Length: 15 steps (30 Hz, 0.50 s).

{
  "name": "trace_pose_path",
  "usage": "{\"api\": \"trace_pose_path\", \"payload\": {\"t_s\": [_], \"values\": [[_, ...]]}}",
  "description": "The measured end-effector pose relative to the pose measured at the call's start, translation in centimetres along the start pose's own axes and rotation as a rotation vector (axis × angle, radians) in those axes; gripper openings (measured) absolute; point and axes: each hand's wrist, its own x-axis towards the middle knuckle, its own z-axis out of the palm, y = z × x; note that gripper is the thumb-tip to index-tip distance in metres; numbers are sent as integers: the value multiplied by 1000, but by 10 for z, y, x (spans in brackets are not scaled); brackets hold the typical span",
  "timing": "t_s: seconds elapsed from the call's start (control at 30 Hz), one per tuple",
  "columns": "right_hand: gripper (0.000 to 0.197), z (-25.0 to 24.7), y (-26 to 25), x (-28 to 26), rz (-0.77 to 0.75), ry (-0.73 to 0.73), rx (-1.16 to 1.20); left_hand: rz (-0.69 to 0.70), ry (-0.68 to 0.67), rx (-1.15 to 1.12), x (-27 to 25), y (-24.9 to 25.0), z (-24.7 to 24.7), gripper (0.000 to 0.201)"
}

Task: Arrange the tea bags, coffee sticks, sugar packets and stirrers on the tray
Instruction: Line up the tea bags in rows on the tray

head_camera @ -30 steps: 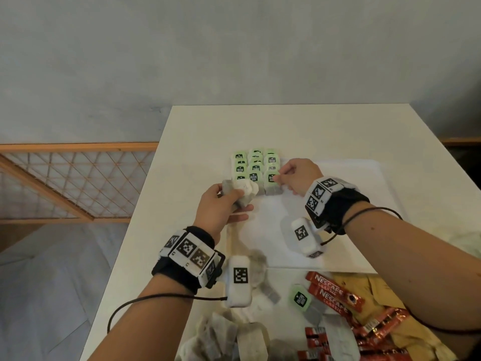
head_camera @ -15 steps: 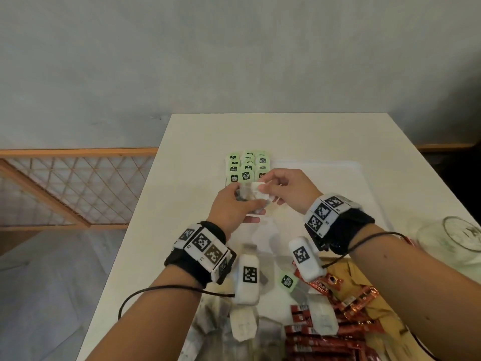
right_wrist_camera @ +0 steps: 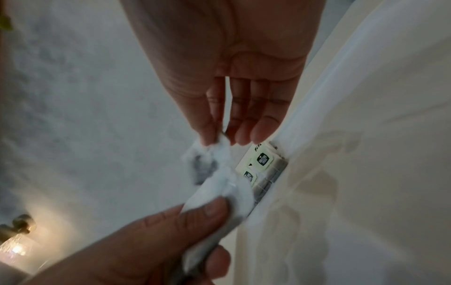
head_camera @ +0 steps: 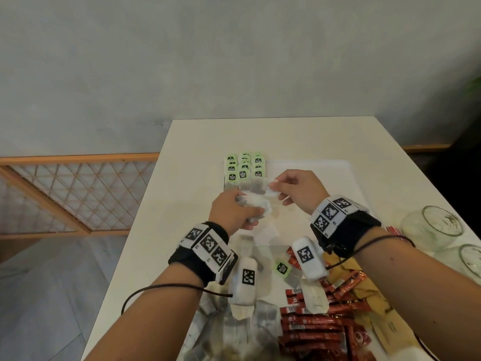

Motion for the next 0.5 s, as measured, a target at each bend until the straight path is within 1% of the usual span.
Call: {"api": "trace_pose_path", "payload": {"t_s": [0.1, 0.13, 0.23, 0.27, 0.33, 0.4, 0.43, 0.5], "values": [[11, -5, 5, 0, 102, -11, -45, 84, 167, 78, -1, -3, 3, 30], [11, -6, 6, -1, 125, -28, -66, 124, 201, 122, -2, -3, 5, 25], [3, -3, 7, -3, 182, -92, -22, 200, 227, 216, -2, -1, 9, 16], [5, -2, 7, -3, 202, -119, 20, 198, 229, 229, -1, 0, 9, 16], [14, -2, 5, -2, 238, -208, 93, 166, 239, 222, 2, 3, 3, 19], [22, 0, 2, 0, 271, -323, 104, 98, 251, 162, 7, 4, -5, 25], [21, 1, 1, 2, 285, -359, 98, 51, 250, 120, 10, 4, -9, 26], [11, 4, 0, 7, 306, -369, 91, -47, 213, 9, 17, 4, -18, 28]]}}
